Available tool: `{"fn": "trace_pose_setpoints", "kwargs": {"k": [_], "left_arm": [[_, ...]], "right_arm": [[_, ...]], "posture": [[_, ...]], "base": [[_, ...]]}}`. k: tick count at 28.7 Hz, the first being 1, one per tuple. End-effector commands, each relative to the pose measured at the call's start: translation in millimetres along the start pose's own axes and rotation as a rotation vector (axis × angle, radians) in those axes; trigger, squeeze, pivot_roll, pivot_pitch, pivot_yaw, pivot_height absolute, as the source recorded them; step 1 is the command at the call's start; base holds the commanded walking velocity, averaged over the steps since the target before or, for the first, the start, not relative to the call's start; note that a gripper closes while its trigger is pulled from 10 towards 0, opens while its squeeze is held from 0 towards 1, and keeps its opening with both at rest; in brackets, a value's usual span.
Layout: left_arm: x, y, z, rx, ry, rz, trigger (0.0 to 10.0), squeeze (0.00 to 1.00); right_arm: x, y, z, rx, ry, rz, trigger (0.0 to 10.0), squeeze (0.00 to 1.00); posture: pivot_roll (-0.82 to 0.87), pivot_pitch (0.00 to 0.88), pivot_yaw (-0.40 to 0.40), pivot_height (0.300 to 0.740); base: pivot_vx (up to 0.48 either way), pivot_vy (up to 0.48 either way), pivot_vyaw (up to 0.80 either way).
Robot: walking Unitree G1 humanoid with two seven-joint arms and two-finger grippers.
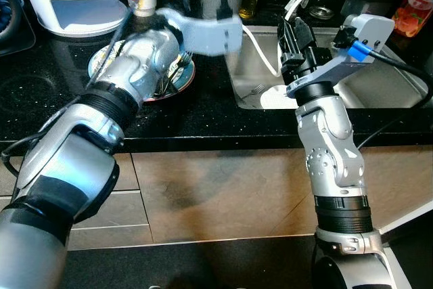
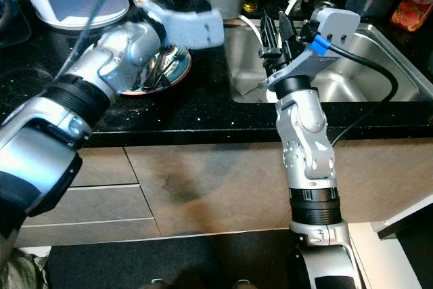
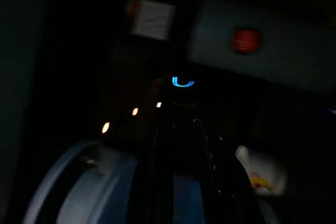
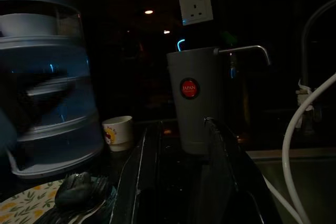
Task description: Kitchen organization
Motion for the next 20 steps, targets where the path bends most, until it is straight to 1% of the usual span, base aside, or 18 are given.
{"fn": "trace_pose_setpoints", "kwargs": {"k": [1, 2, 4, 5, 6, 8, 9, 10, 11, 13, 14, 15, 16, 18, 19, 20], "left_arm": [[-0.7, 4, 9.2, 0.011, 0.038, -0.016, 10.0, 0.00], [0.1, 6, 11.2, 0.028, 0.056, -0.025, 10.0, 0.00], [0.6, 8, 13.6, 0.026, 0.077, -0.034, 10.0, 0.00], [1.1, 9, 15.0, 0.043, 0.089, -0.039, 10.0, 0.00], [1.1, 9, 15.0, 0.043, 0.089, -0.039, 10.0, 0.00], [2.7, 6, 14.1, 0.088, 0.100, -0.028, 10.0, 0.00], [3.0, 3, 13.8, 0.126, 0.099, -0.010, 10.0, 0.00], [3.9, -6, 12.4, 0.218, 0.089, 0.038, 10.0, 0.00], [4.6, -12, 12.3, 0.270, 0.089, 0.067, 10.0, 0.00], [6.8, -22, 13.2, 0.332, 0.095, 0.111, 10.0, 0.00], [8.1, -26, 14.1, 0.346, 0.100, 0.127, 10.0, 0.00], [8.1, -26, 14.1, 0.346, 0.100, 0.127, 10.0, 0.00], [9.8, -33, 14.6, 0.382, 0.106, 0.155, 10.0, 0.00], [9.8, -33, 14.6, 0.382, 0.106, 0.155, 10.0, 0.00], [12.9, -42, 15.3, 0.443, 0.115, 0.193, 10.0, 0.00], [19.5, -60, 19.3, 0.541, 0.147, 0.259, 10.0, 0.00]], "right_arm": [[-1.8, 5, -2.7, -0.006, -0.003, -0.013, 10.0, 0.00], [-1.9, 5, -2.7, -0.006, -0.003, -0.012, 10.0, 0.00], [-1.9, 5, -2.7, -0.006, -0.002, -0.012, 10.0, 0.00], [-2.0, 5, -2.8, -0.006, -0.001, -0.011, 10.0, 0.00], [-2.0, 5, -2.8, -0.006, -0.001, -0.011, 10.0, 0.00], [-2.4, 5, -2.2, -0.006, 0.002, -0.010, 10.0, 0.00], [-2.6, 5, -2.0, -0.006, 0.003, -0.010, 10.0, 0.00], [-3.1, 5, -1.8, -0.006, 0.004, -0.011, 10.0, 0.00], [-3.3, 5, -1.7, -0.006, 0.004, -0.011, 10.0, 0.00], [-3.2, 5, -1.6, -0.005, 0.005, -0.011, 10.0, 0.00], [-3.0, 5, -1.5, -0.005, 0.005, -0.011, 10.0, 0.00], [-3.0, 5, -1.5, -0.005, 0.005, -0.011, 10.0, 0.00], [-2.9, 5, -1.4, -0.005, 0.006, -0.012, 10.0, 0.00], [-2.9, 5, -1.4, -0.005, 0.006, -0.012, 10.0, 0.00], [-2.5, 5, -1.2, -0.004, 0.006, -0.012, 10.0, 0.00], [-2.4, 5, -1.1, -0.004, 0.007, -0.010, 10.0, 0.00]], "posture": [[0.17, 0.096, -0.058, 0.740], [0.17, 0.096, -0.058, 0.740], [0.17, 0.097, -0.060, 0.740], [0.17, 0.097, -0.060, 0.740], [0.17, 0.097, -0.060, 0.740], [0.16, 0.096, -0.062, 0.740], [0.16, 0.096, -0.062, 0.740], [0.16, 0.096, -0.062, 0.740], [0.16, 0.096, -0.062, 0.740], [0.16, 0.090, -0.061, 0.740], [0.16, 0.090, -0.061, 0.740], [0.16, 0.090, -0.061, 0.740], [0.16, 0.090, -0.061, 0.740], [0.16, 0.090, -0.061, 0.740], [0.16, 0.086, -0.058, 0.740], [0.16, 0.086, -0.058, 0.740]], "base": [[0.000, 0.000, 0.00], [0.000, 0.000, 0.00], [0.000, 0.000, 0.00], [0.000, 0.000, 0.00], [0.000, 0.000, 0.00], [0.000, 0.000, 0.00], [0.000, 0.000, 0.00], [0.000, 0.000, 0.00], [0.000, 0.000, 0.00], [0.000, 0.000, 0.00], [0.000, 0.000, 0.00], [0.000, 0.000, 0.00], [0.000, 0.000, 0.00], [0.000, 0.000, 0.00], [0.000, 0.000, 0.00], [0.000, 0.000, 0.00]]}}
Point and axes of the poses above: a point about 5 cm out from each wrist's last joint towards the gripper, its own x axis pointing back from the gripper into the wrist, its own y axis along the axis of the wrist's last joint, z = x × y, the point moved 5 cm from there along -x, pointing out of the wrist towards the gripper, and after that the axes turned 14 degrees about x, right-handed, at the moved point
